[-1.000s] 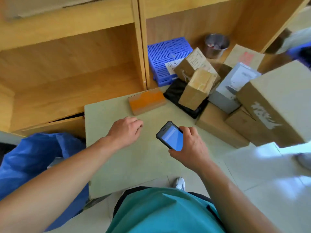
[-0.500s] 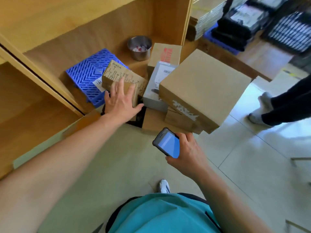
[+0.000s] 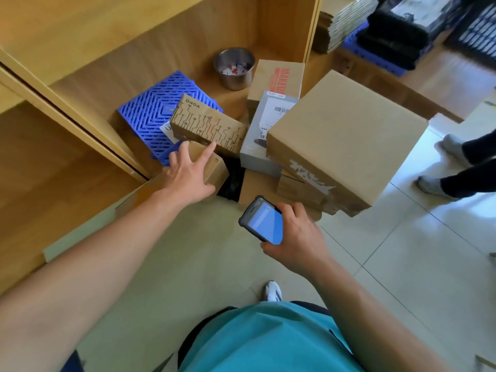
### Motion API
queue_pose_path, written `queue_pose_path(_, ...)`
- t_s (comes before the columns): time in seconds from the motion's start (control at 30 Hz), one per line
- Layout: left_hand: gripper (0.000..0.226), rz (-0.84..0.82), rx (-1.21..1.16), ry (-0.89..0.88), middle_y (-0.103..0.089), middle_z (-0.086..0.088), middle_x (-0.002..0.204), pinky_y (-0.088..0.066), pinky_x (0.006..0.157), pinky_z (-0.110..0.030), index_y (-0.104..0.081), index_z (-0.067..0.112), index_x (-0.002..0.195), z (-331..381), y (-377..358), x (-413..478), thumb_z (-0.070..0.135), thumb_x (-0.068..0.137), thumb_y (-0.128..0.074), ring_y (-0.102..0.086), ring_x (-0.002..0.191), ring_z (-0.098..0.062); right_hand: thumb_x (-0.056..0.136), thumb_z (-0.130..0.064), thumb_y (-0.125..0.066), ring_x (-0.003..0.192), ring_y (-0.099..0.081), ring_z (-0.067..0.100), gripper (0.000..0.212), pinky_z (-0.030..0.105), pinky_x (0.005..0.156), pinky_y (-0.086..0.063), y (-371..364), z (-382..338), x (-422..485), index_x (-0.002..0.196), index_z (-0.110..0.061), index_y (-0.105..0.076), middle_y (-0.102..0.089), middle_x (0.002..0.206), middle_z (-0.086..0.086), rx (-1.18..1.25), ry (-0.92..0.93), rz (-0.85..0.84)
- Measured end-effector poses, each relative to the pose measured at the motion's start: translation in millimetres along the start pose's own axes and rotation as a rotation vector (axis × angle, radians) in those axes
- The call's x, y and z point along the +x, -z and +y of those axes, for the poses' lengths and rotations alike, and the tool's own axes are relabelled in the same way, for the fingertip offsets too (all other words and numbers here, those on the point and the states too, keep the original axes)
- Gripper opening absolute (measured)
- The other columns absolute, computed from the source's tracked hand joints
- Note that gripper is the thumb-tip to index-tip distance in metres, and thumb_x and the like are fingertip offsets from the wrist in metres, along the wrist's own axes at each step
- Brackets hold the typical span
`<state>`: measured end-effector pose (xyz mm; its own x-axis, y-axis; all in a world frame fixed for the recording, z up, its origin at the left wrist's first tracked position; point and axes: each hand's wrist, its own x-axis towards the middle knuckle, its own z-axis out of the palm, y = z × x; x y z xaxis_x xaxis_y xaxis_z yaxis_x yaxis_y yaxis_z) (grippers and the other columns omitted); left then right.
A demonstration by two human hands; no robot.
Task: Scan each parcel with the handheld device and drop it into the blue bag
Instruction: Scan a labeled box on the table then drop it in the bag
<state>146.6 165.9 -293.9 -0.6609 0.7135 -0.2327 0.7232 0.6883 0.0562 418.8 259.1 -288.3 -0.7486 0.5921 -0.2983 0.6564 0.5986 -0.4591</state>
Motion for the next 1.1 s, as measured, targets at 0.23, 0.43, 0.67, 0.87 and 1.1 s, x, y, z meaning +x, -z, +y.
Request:
queue_pose_path(0.23, 0.080, 0.102, -0.087, -0.119, -0.023, -0.010, 0.151, -0.045, 0.106, -0.054, -0.044, 0.040, 0.133, -51, -19, -72, 0.028, 0.067, -0.089, -0.037, 0.134, -0.039, 0.067, -0.053, -0.081, 0.098, -0.048, 0.014, 0.087, 0.035, 0.077, -0.055, -15, -22, 2, 0.137, -0.030, -0.036, -0.038, 0.115, -0.007, -0.014, 0.093, -0.003)
queue_pose_path(0.43, 0.069, 0.007, 0.044, -0.196, -0.028, -0.010, 0.152, -0.029, 0.115, -0.069, -0.049, 0.037, 0.123, -90, -37, -132, 0.013, 0.070, -0.086, -0.027, 0.146, -0.035, 0.068, -0.052, -0.081, 0.096, -0.047, 0.014, 0.083, 0.032, 0.076, -0.052, -28, -41, -4, 0.135, -0.030, -0.037, -0.036, 0.111, -0.007, -0.054, 0.178, -0.050)
queue_pose_path(0.67, 0.058, -0.016, 0.056, -0.338, -0.040, -0.011, 0.144, -0.027, 0.117, -0.063, -0.062, 0.033, 0.119, -102, -73, -197, 0.027, 0.070, -0.091, -0.035, 0.140, -0.035, 0.069, -0.052, -0.081, 0.097, -0.045, 0.014, 0.084, 0.030, 0.076, -0.050, -46, -61, -13, 0.136, -0.029, -0.037, -0.038, 0.114, -0.006, -0.062, 0.268, -0.107)
queue_pose_path(0.87, 0.061, -0.015, -0.005, -0.307, -0.048, 0.005, 0.133, -0.027, 0.115, -0.050, -0.055, 0.037, 0.122, -111, -105, -230, 0.068, 0.072, -0.073, -0.044, 0.132, -0.024, 0.071, -0.051, -0.080, 0.100, -0.047, 0.015, 0.083, 0.030, 0.078, -0.051, -58, -74, -23, 0.137, -0.029, -0.035, -0.039, 0.116, -0.005, -0.079, 0.296, -0.153)
queue_pose_path(1.1, 0.104, -0.054, -0.060, -0.056, -0.023, -0.010, 0.162, -0.025, 0.120, -0.059, -0.036, 0.029, 0.152, -129, -126, -241, 0.073, 0.068, -0.077, -0.024, 0.148, -0.032, 0.071, -0.047, -0.077, 0.096, -0.049, 0.020, 0.077, 0.034, 0.076, -0.048, -74, -86, -36, 0.135, -0.026, -0.039, -0.038, 0.114, -0.003, -0.131, 0.282, -0.179)
